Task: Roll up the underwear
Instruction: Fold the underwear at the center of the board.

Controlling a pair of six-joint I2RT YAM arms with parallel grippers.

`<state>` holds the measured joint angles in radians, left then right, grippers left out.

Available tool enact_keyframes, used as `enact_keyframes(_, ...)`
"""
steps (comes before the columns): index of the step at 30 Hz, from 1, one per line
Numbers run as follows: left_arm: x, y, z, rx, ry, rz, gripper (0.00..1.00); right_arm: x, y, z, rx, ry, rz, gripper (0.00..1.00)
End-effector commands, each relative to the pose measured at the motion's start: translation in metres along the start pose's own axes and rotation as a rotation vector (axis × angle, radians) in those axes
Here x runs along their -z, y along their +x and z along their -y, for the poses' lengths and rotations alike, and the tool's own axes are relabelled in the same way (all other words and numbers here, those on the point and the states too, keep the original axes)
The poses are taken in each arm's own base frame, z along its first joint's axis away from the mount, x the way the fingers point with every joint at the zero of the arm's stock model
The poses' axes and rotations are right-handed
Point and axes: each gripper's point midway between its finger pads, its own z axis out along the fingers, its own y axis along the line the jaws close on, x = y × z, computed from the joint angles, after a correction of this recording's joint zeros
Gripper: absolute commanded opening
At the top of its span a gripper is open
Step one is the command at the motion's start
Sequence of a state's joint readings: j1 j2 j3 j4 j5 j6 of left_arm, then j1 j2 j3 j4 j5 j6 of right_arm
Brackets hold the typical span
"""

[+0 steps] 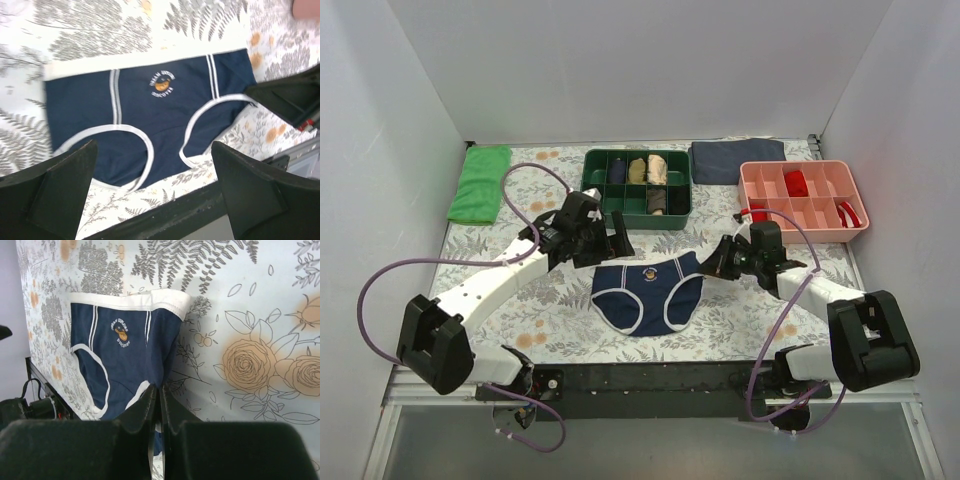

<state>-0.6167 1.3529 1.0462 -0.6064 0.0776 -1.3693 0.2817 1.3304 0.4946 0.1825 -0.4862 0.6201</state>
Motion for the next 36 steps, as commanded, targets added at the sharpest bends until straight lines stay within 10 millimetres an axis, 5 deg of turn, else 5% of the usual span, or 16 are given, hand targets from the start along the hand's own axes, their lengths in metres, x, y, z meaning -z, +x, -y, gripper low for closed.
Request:
enact_keyframes(1, 0.015, -0.016, -0.028, 0.058, -0.062, 0.077, 0.98, 0.006, -0.012, -0.023, 0.083, -0.05, 0.009, 0.13)
enact_keyframes(11, 0.018, -0.023, -0.041, 0.088, -0.099, 0.093, 0.98, -0.002, -0.001, -0.051, 0.144, -0.004, -0.014, 0.14)
enact_keyframes(28, 0.026, -0.036, -0.084, 0.162, -0.227, 0.154, 0.98, -0.029, 0.005, -0.135, 0.212, -0.052, -0.023, 0.15)
enact_keyframes(36, 0.034, -0.041, -0.101, 0.191, -0.237, 0.174, 0.98, -0.052, 0.037, -0.144, 0.264, 0.059, -0.116, 0.15)
